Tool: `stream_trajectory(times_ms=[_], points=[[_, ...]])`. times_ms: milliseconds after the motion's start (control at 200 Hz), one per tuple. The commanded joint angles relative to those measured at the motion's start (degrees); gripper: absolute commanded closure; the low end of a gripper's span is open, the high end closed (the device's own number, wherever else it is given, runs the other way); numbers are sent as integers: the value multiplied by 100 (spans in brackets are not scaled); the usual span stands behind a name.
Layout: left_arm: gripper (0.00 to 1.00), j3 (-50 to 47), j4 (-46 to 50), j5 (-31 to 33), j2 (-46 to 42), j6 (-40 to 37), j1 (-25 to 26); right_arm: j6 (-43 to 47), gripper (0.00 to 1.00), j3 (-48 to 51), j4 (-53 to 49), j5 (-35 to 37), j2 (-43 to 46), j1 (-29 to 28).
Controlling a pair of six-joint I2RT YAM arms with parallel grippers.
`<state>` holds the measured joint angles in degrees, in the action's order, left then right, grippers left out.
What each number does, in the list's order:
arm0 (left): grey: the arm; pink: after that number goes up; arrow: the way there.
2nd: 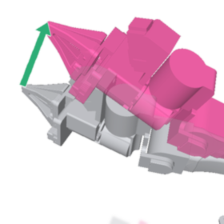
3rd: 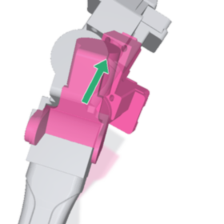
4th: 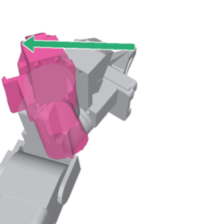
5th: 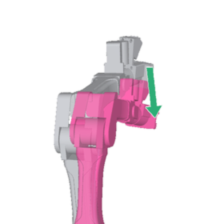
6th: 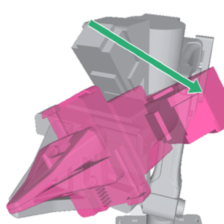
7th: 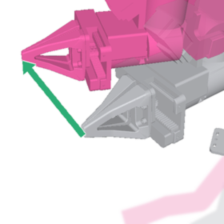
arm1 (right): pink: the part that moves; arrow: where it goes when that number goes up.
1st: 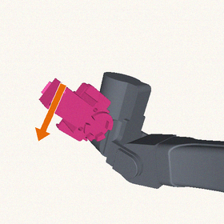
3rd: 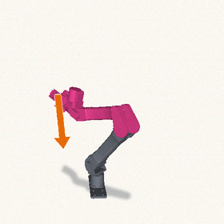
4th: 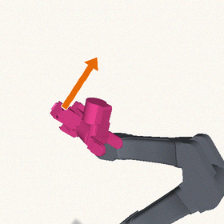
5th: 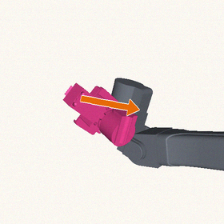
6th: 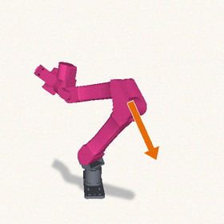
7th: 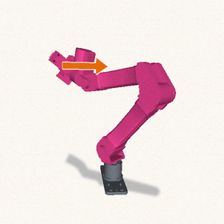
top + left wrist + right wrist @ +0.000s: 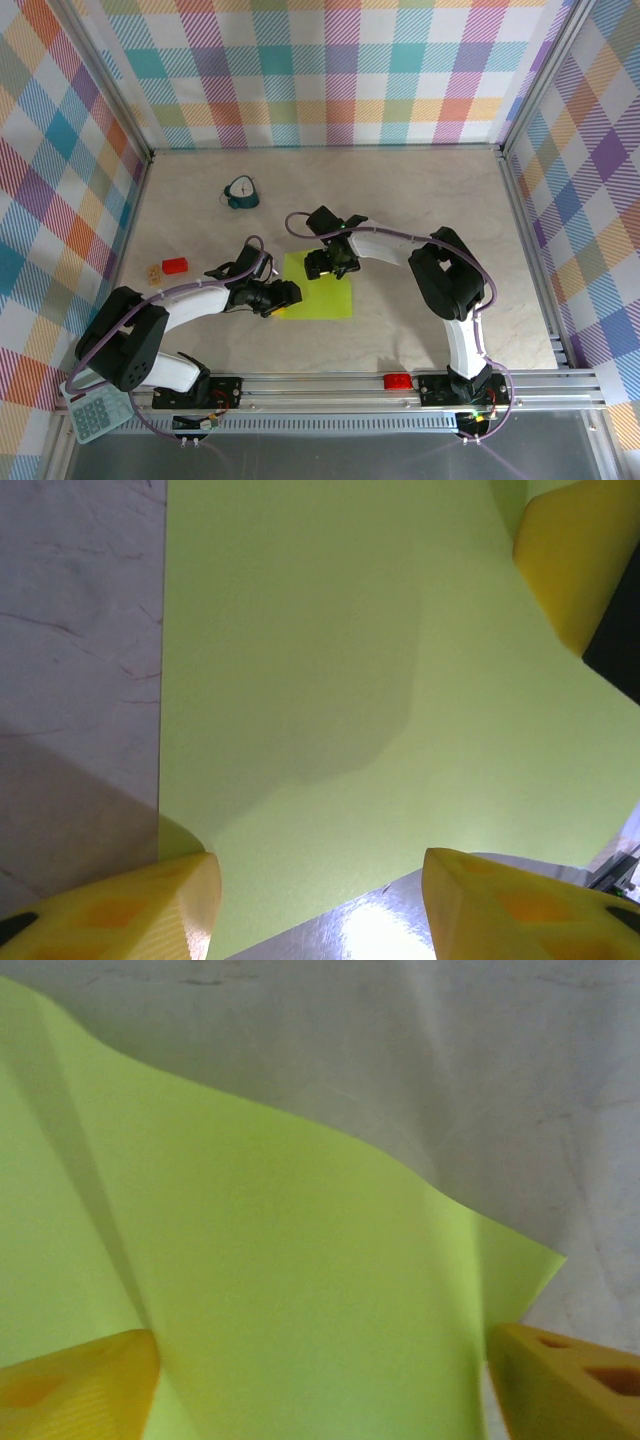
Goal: Fold a paper plane with a square sheet of paper (fold left side to right side)
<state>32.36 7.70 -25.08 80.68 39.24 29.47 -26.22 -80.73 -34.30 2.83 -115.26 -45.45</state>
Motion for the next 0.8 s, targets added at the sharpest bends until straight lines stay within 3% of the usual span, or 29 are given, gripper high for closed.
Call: stream_trajectory(times_ms=[0,125,370,620,795], points=[[43,-177,-6,-11,106,96,-21,-213,25,156,2,-799,215,-131],[43,-173,-57,6,-14,145,-29,-214,41,285,38,-899,407,-122],[38,-59,170,187,-666,50,-145,-186,62,886,534,-1584,1064,124],[25,-96,276,26,-1807,-364,-686,-169,67,1747,1004,-2281,2324,764],[13,-301,-670,-1069,-2588,-496,-978,-23,68,2246,1151,-3057,3476,1302]])
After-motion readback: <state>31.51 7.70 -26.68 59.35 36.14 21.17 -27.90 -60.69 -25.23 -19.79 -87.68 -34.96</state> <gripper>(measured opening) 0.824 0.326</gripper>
